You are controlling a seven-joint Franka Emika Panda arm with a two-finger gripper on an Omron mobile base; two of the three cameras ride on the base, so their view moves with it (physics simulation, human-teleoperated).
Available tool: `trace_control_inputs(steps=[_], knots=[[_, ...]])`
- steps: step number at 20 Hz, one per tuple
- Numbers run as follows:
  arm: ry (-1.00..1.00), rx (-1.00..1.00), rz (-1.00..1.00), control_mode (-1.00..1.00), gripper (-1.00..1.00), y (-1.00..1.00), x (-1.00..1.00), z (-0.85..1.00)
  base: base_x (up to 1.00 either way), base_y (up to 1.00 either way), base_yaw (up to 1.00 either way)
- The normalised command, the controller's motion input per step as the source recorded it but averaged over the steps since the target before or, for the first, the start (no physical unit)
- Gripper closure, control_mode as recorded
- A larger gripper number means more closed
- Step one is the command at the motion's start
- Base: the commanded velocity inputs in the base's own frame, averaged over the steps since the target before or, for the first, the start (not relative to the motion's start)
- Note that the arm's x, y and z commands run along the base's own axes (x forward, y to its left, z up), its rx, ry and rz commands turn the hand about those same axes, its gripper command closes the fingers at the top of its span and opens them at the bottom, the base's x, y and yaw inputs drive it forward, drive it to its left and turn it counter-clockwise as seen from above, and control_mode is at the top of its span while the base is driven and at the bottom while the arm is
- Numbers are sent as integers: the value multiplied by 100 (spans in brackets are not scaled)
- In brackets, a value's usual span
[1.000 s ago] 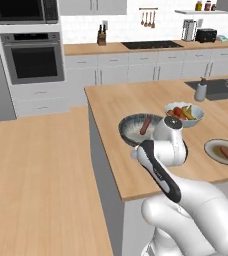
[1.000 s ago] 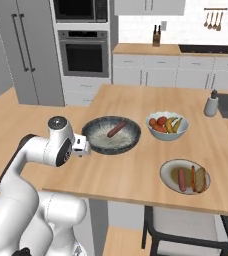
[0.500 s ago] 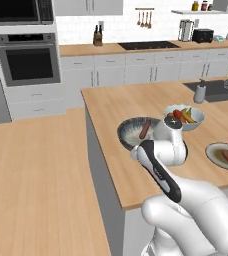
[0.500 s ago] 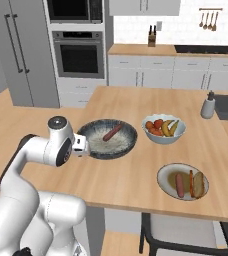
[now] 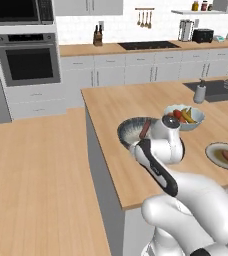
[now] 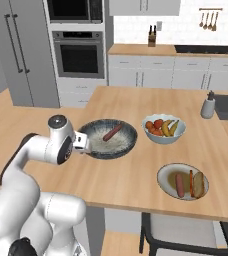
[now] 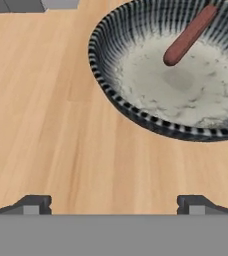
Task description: Place one bun and one sausage from the bowl on each plate.
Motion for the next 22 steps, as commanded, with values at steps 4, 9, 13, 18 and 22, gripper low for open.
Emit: trace_control_inputs(steps=[4,9,13,18,22], knots=[[3,1,-15,-100,-100,-30,94,17,0,0,0],[2,14,-31,-100,-100,-61,100,-6,0,0,0],[6,26,-34,-100,-100,-33,97,24,0,0,0],[17,27,-21,-100,-100,-39,93,25,0,0,0],[5,4,-11,-100,-100,-7,80,-22,0,0,0]])
